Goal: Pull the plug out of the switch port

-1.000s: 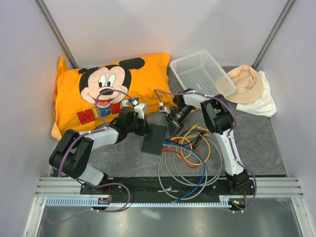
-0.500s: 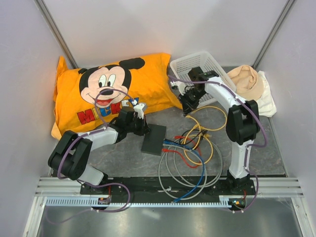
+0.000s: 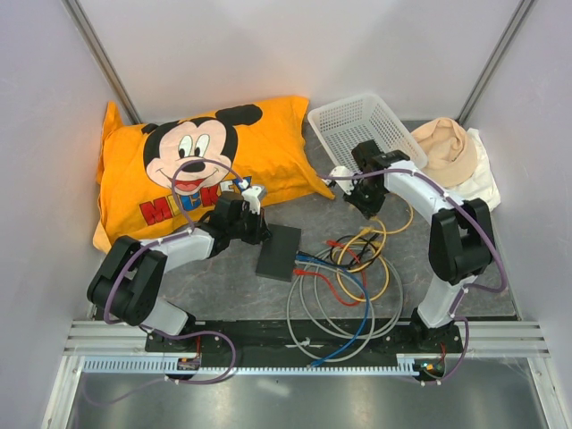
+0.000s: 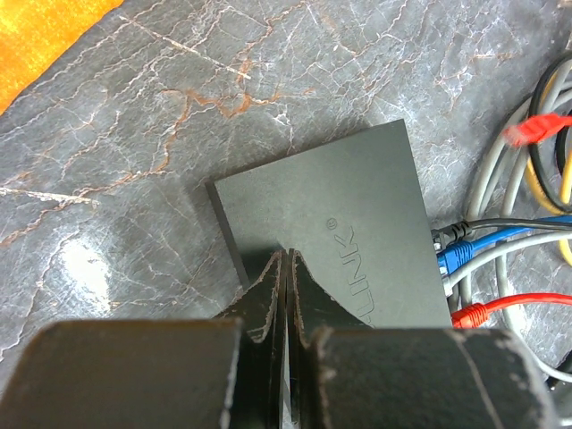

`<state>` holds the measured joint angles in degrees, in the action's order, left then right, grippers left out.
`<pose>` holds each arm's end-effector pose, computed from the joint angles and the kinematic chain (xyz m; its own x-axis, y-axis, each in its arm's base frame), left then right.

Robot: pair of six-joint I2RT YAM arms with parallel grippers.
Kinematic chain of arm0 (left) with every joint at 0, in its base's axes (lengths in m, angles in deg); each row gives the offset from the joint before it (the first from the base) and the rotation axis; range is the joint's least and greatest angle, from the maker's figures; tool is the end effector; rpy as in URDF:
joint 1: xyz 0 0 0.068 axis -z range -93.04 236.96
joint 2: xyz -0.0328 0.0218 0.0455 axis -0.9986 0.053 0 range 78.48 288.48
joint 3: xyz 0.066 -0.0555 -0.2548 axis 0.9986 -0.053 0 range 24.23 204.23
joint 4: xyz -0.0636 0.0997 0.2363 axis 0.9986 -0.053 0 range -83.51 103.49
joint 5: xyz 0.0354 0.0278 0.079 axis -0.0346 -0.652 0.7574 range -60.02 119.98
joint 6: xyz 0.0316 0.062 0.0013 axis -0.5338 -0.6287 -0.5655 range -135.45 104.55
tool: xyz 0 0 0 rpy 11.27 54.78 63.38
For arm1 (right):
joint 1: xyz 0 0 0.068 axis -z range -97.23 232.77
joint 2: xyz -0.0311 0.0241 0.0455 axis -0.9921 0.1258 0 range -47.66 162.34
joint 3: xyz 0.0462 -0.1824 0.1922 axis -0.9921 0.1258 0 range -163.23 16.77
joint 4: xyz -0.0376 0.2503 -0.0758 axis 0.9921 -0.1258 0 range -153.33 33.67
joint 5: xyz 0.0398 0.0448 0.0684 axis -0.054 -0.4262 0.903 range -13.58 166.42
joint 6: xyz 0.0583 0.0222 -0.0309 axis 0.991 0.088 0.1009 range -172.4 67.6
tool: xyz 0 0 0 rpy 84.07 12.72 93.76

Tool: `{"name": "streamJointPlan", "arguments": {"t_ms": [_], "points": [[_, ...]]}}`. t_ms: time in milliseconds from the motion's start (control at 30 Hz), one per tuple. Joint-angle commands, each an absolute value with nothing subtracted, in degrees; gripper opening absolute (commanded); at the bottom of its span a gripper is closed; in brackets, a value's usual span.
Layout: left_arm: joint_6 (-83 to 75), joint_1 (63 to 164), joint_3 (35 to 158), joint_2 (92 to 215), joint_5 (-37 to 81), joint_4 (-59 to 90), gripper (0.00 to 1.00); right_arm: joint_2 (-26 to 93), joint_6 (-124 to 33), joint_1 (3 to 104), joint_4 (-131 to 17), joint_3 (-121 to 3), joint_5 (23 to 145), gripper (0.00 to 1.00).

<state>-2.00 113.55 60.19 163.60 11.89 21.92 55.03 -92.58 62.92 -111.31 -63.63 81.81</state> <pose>0.2624 -0.1510 0.1408 -0.7153 0.1108 -0.6900 0.4827 0.7923 -0.3732 0.3350 0.1266 0.2015 -0.4702 -0.8527 -0.2276 -0.8651 0.4963 -0.0724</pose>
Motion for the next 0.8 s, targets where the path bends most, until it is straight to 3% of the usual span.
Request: {"name": "streamJointPlan", "arguments": {"t_ms": [0,167,400,567,600,733,767], "points": [[-4.6,113.3,61.5,163.4,12.7,21.0,0.01,51.1,-94.7,63.3,-102.9,-61.2,70.4,0.01],[-4.9,113.2,61.1,162.9,12.3,21.0,0.02,51.6,-96.3,63.4,-95.4,-55.9,53.2,0.0],[-4.8,113.2,59.7,161.7,12.1,21.6,0.02,51.2,-93.8,64.8,-87.9,-52.8,43.2,0.0],[-4.8,113.0,58.9,160.7,12.0,21.7,0.01,51.9,-89.5,67.8,-87.4,-53.7,43.3,0.02],[-4.8,112.9,58.7,160.5,11.9,21.7,0.02,51.9,-88.0,68.2,-88.1,-54.1,43.8,0.06],[-4.7,112.6,57.3,159.4,11.8,21.7,0.02,51.9,-83.8,69.2,-92.2,-57.2,50.4,0.48],[-4.7,112.5,57.1,159.1,11.8,21.7,0.01,51.5,-82.6,69.2,-94.0,-59.1,52.2,0.51]]}}
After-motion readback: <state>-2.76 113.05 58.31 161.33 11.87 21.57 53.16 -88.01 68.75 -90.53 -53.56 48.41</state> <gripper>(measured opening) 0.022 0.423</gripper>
